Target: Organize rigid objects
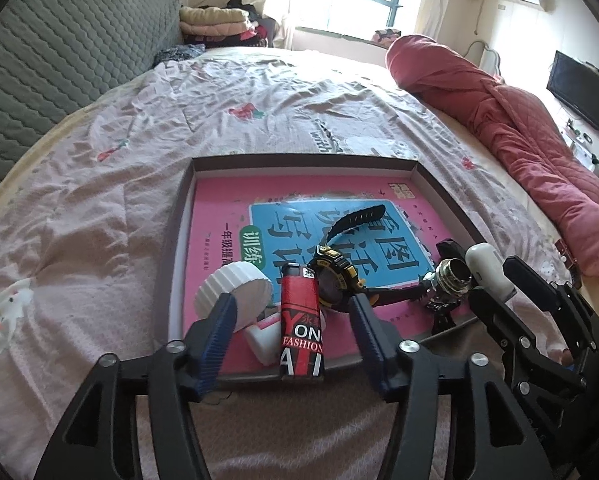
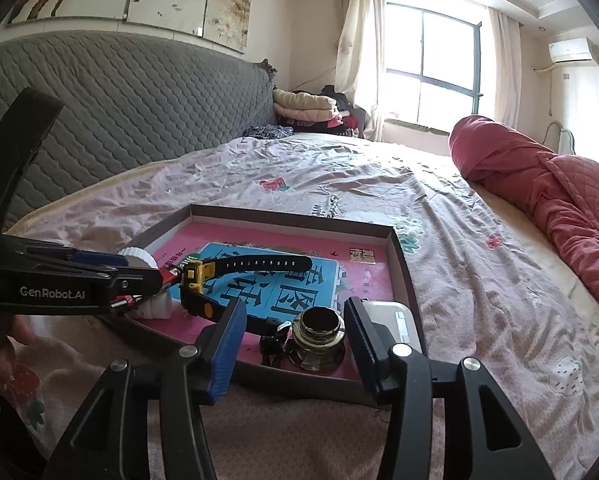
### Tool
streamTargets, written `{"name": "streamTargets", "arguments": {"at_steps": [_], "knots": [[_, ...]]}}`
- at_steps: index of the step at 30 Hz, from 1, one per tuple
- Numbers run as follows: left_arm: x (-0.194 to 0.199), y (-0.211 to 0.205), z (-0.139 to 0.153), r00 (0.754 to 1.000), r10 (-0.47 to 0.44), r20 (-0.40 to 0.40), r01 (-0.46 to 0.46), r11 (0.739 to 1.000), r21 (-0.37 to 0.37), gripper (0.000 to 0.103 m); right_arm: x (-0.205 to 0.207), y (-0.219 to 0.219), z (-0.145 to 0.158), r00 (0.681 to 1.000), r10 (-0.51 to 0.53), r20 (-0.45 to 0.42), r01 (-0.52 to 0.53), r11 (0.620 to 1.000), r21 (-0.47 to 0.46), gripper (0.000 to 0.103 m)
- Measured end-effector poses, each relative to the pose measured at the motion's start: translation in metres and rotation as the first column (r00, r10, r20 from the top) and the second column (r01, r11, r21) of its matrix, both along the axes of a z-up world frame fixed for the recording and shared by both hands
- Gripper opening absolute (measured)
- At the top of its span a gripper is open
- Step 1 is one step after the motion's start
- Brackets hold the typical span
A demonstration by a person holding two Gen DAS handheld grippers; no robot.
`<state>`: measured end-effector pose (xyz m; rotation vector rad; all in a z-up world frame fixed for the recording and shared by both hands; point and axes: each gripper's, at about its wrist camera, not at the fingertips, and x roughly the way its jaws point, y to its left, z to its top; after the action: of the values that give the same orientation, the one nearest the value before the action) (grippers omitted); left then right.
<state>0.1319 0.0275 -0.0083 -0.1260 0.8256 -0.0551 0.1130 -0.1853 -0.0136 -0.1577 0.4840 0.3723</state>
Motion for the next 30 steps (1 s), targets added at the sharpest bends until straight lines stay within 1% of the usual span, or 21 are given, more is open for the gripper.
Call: {"name": "streamTargets", "arguments": {"at_steps": [3, 6, 9, 12, 15, 18, 22, 24, 27, 30], "knots": [[-0.007, 0.002, 0.007, 1.0, 0.015, 0.008, -0.015, 1.0, 0.019, 0.062, -0.005, -0.002, 0.003, 1.0, -0.015, -0.007, 0.015, 1.0, 0.021, 0.054], [-0.014, 0.002, 0.014, 1.0, 0.022, 0.02, -0.022, 1.0, 0.016, 0.064, -0.009, -0.005, 0.003, 0.999, -0.027, -0.029, 0.028, 0.999, 0.038, 0.054], [-0.023, 0.0, 0.02, 0.999, 0.024, 0.029, -0.025, 0.999, 0.035, 0.066, -0.016, -0.008, 0.006, 0.998, -0.039, -0.041, 0.042, 0.997, 0.062, 0.054], [-0.033, 0.0, 0.028, 0.999, 0.027, 0.039, -0.028, 0.999, 0.036, 0.067, -0.022, -0.012, 0.009, 0.997, -0.06, -0.051, 0.064, 0.995, 0.079, 0.055], [-0.041, 0.001, 0.034, 0.998, 0.03, 0.046, -0.032, 0.998, 0.045, 0.074, -0.027, -0.016, 0.01, 0.994, -0.081, -0.069, 0.087, 0.992, 0.092, 0.055], [-0.05, 0.001, 0.04, 0.998, 0.036, 0.058, -0.039, 0.998, 0.051, 0.075, -0.032, -0.02, 0.012, 0.992, -0.099, -0.079, 0.107, 0.988, 0.107, 0.055], [-0.064, 0.0, 0.046, 0.997, 0.036, 0.064, -0.039, 0.998, 0.052, 0.077, -0.044, -0.022, 0.018, 0.991, -0.119, -0.064, 0.125, 0.986, 0.107, 0.055], [-0.07, -0.001, 0.048, 0.997, 0.038, 0.073, -0.042, 0.997, 0.06, 0.077, -0.051, -0.022, 0.021, 0.991, -0.118, -0.058, 0.124, 0.987, 0.104, 0.055], [-0.079, -0.001, 0.051, 0.996, 0.044, 0.078, -0.049, 0.997, 0.052, 0.077, -0.06, -0.021, 0.025, 0.991, -0.119, -0.054, 0.124, 0.987, 0.102, 0.055], [-0.087, -0.001, 0.054, 0.995, 0.059, 0.085, -0.064, 0.996, 0.065, 0.077, -0.068, -0.021, 0.028, 0.991, -0.126, -0.051, 0.13, 0.987, 0.099, 0.055]]}}
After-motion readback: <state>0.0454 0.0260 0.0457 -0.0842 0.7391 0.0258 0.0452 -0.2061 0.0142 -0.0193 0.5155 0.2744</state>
